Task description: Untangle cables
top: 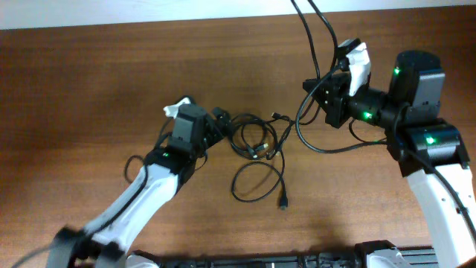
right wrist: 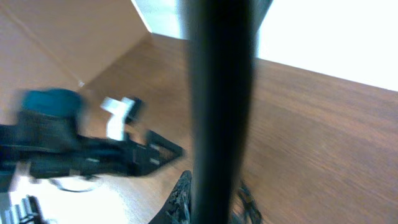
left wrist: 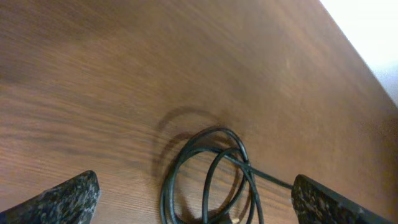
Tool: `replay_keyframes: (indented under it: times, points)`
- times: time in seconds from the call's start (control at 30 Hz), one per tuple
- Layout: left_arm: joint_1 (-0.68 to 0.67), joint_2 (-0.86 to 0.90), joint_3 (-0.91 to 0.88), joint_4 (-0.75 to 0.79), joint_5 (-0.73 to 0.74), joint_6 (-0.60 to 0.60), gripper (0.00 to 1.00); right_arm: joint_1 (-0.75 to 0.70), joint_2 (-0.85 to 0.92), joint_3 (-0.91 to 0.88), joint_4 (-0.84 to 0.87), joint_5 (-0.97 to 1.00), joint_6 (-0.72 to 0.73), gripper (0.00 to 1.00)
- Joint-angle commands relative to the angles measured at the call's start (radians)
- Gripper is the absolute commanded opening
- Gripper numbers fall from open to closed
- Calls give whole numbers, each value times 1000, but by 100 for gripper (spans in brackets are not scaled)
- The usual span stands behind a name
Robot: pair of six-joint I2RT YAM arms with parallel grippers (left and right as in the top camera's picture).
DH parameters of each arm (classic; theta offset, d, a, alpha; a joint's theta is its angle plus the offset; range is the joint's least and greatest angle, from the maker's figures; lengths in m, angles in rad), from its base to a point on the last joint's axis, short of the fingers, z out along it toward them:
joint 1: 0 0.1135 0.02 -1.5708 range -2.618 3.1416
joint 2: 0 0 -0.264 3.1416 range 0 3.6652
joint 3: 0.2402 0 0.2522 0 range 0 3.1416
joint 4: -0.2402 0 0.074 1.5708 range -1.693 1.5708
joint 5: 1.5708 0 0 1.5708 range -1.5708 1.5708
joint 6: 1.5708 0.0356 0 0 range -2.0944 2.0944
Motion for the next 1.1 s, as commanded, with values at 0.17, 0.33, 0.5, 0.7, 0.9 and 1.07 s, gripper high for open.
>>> replay_keyframes:
  times: [0.17, 0.33, 0.5, 0.7, 0.9, 1.07]
  points:
    - [-58, 311, 0, 193, 237, 112, 99, -5, -18, 7, -16, -51, 16, 4]
    - [-177, 385, 0, 174, -14, 226, 46, -5, -18, 7, -23, -78, 16, 4]
    - [-195, 402, 0, 180, -61, 222, 0, -5, -19, 7, -51, -81, 15, 4]
    - [-10, 232, 0, -82, -150, 222, 0, -7, -19, 7, -107, 170, -22, 4]
    - [170, 188, 0, -331, -137, 222, 0, -127, -19, 12, -129, 992, 211, 4]
    - [119, 188, 0, -240, -3, 222, 44, -357, 5, 11, -91, 1089, 241, 4]
